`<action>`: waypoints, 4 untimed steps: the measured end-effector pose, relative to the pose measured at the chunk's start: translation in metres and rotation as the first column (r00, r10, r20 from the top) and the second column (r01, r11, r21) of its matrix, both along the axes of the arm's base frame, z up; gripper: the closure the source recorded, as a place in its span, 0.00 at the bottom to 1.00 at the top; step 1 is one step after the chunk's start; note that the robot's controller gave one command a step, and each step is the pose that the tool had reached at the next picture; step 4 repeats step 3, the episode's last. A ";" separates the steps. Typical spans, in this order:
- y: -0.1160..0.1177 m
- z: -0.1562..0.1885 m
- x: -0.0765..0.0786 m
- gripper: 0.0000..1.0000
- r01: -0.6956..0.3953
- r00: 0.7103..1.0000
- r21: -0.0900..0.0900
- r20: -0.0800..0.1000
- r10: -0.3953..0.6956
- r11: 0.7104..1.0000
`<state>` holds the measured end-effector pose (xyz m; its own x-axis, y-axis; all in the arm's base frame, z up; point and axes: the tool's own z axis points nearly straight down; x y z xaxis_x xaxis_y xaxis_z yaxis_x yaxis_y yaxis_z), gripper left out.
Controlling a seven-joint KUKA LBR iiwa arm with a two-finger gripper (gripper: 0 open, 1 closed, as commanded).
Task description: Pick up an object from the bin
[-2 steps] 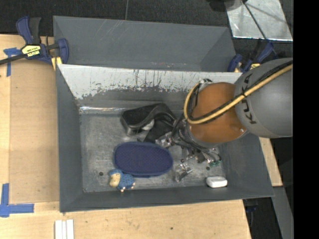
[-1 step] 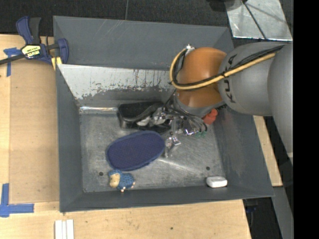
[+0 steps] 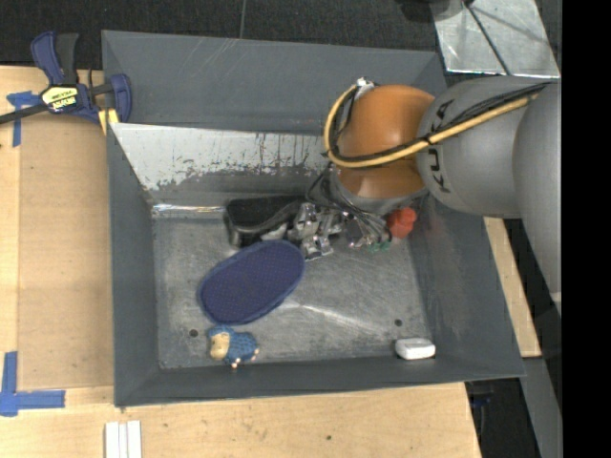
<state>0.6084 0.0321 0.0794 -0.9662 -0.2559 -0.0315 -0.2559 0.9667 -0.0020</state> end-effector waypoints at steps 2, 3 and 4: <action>-0.001 0.037 0.004 1.00 0.000 1.000 -0.006 -0.023 0.000 1.000; -0.001 0.105 0.006 1.00 0.001 1.000 -0.006 -0.019 -0.001 1.000; -0.001 0.105 0.006 1.00 0.001 1.000 -0.006 -0.019 -0.001 1.000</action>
Offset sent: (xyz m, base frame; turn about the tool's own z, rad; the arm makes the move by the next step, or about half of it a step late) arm 0.0001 0.0000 0.0082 0.0000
